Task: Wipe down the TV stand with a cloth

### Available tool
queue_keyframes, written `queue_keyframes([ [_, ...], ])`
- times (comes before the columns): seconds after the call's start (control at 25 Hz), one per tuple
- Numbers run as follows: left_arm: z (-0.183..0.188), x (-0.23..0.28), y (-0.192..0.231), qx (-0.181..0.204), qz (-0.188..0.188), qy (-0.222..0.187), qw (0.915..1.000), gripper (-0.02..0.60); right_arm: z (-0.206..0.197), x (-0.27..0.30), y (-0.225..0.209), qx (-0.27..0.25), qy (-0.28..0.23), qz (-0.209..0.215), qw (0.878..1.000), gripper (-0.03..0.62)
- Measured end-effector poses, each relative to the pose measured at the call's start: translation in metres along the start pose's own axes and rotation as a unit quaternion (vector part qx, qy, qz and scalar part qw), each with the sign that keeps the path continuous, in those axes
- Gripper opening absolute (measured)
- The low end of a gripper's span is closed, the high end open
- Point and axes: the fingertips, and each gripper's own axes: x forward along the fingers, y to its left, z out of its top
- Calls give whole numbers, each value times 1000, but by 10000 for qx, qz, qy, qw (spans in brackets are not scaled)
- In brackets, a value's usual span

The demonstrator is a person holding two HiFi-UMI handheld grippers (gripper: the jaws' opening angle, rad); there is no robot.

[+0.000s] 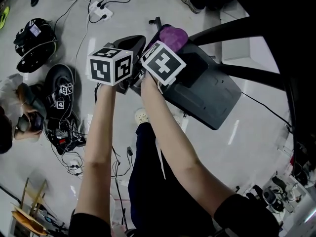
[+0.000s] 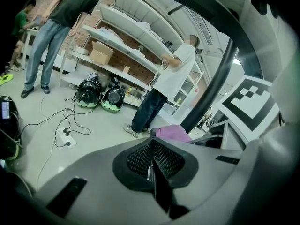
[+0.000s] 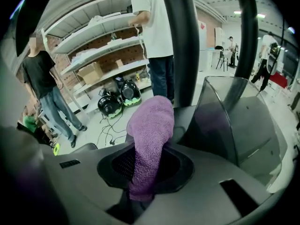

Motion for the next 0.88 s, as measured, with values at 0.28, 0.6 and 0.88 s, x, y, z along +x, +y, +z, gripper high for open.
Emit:
queue_keyframes([
  [0.28, -2, -14, 14, -16, 150, 3, 9999, 5, -1, -5, 0, 3, -179, -107, 9998, 89],
  [0.6, -19, -53, 26, -100, 304, 43, 9995, 5, -29, -34, 28, -173, -120, 445, 9988, 89],
  [0.88, -41, -94, 51, -280, 665, 50, 9974, 5, -71, -45, 57, -740, 159, 1008, 9920, 89],
])
